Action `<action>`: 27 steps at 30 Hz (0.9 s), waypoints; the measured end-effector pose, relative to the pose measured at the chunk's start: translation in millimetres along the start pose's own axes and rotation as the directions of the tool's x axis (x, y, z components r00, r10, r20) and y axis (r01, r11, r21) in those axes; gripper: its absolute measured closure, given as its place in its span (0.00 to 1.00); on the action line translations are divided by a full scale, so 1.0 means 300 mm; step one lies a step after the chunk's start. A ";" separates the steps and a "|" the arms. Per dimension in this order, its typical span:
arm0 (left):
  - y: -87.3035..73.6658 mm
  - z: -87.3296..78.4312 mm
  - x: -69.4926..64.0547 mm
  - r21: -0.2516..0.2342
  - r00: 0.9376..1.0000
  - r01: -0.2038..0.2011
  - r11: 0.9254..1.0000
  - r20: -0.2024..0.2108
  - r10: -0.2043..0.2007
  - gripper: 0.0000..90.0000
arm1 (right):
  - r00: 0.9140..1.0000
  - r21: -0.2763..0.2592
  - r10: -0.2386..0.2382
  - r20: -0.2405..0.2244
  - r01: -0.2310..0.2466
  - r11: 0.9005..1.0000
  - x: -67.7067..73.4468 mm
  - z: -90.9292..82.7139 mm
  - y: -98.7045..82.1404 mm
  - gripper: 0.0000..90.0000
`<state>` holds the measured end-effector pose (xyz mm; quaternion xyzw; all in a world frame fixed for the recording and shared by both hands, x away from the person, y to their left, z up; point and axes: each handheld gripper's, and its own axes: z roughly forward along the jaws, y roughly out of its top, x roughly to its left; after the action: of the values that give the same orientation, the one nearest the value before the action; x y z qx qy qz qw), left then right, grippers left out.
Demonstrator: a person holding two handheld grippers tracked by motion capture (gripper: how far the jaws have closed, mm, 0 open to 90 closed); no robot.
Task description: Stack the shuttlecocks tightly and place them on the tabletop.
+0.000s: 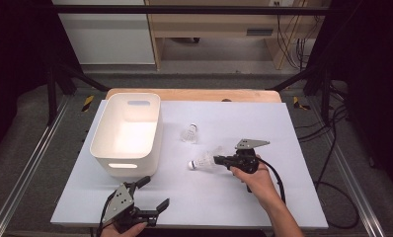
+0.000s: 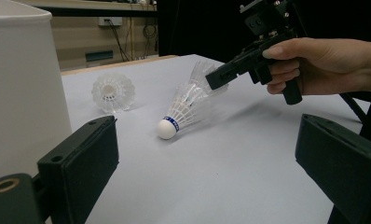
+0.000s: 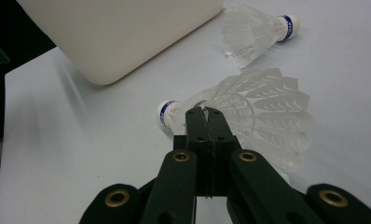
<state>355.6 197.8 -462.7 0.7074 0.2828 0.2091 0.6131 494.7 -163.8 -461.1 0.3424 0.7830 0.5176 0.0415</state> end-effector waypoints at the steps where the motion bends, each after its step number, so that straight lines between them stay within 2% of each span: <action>1: 0.000 0.000 -0.001 0.002 1.000 -0.001 1.000 0.001 0.001 0.07 | 1.000 0.001 0.000 -0.005 0.000 1.000 0.001 0.003 0.000 1.00; 14: -0.001 0.004 -0.005 0.008 1.000 -0.007 1.000 0.006 0.007 0.07 | 0.999 0.014 0.009 -0.036 -0.008 1.000 0.015 0.039 -0.017 1.00; 27: -0.002 0.005 -0.007 0.013 1.000 -0.009 1.000 0.008 0.009 0.07 | 1.000 0.052 -0.003 -0.028 0.004 0.999 0.015 0.041 -0.023 1.00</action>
<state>354.9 195.3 -463.4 0.7135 0.2786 0.2069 0.6086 493.0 -153.3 -471.3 0.3349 0.7972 0.5018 0.0226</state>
